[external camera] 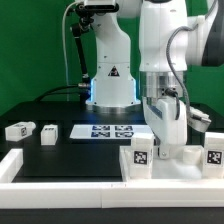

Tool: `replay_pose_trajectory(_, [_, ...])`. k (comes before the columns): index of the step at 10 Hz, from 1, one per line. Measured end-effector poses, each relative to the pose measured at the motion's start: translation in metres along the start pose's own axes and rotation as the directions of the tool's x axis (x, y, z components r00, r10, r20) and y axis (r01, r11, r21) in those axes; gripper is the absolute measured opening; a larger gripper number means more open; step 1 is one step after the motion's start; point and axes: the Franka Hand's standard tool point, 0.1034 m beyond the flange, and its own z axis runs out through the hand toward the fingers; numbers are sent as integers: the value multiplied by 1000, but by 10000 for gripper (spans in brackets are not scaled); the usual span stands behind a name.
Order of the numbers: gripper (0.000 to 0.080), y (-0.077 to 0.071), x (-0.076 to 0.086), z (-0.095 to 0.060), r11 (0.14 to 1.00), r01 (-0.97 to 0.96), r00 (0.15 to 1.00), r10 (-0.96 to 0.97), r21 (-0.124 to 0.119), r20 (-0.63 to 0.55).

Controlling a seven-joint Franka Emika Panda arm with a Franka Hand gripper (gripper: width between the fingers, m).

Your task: Assemble square table

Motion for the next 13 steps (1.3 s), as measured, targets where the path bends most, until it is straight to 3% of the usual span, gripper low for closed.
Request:
replay_pose_trajectory(7, [52,1,3,-1,1000,15,1000,-15,2,-1])
replay_pose_trajectory(11, [52,18,58,-4,977,211,977,-211,-7,-8])
replay_pose_trajectory(12, [52,23,73,-3,942,335,942,-335,-15,-6])
replay_pose_trajectory(13, [52,23,75,-3,936,351,936,-351,-17,-6])
